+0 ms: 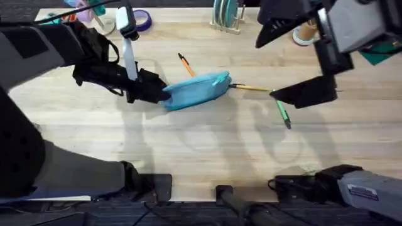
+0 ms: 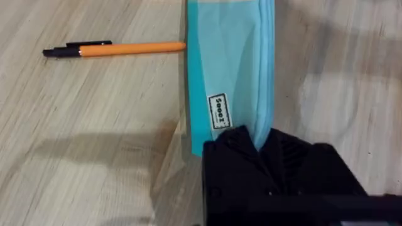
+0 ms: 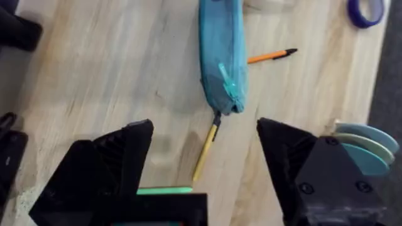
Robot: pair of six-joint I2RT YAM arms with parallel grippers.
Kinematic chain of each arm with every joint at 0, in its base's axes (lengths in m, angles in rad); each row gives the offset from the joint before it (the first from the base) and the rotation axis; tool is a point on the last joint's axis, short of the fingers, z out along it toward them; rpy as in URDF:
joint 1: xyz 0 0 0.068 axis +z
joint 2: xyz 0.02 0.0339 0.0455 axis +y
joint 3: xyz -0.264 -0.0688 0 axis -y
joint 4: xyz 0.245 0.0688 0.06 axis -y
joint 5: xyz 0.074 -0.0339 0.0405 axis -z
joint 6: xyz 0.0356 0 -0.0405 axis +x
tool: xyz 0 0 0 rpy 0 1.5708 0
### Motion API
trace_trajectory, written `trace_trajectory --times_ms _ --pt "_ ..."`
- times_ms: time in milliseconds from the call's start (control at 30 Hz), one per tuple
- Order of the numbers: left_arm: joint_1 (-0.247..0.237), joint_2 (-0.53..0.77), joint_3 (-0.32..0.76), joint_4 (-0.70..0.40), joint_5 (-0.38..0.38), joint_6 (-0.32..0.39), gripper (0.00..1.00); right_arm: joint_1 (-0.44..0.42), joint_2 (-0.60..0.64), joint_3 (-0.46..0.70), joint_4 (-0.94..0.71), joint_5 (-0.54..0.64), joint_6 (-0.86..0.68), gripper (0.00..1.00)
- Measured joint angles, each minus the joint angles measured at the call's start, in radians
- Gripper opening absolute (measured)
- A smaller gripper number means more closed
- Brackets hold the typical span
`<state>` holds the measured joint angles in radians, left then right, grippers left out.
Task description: Unzip the bag, pick up the pens from the table one at a time and place them inside, then zip the bag closed.
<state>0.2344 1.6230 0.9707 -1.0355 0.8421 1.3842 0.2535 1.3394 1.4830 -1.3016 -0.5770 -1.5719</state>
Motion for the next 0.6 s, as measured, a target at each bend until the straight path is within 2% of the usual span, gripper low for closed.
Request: trace_trajectory --times_ms 333,600 --pt "0.0 0.0 0.0 0.0 0.0 0.0 0.043 0.027 0.151 0.0 0.013 0.0 0.0 0.996" --pt "0.0 0.0 0.0 0.0 0.0 0.0 0.043 0.069 0.262 0.0 0.095 0.0 0.0 0.996"
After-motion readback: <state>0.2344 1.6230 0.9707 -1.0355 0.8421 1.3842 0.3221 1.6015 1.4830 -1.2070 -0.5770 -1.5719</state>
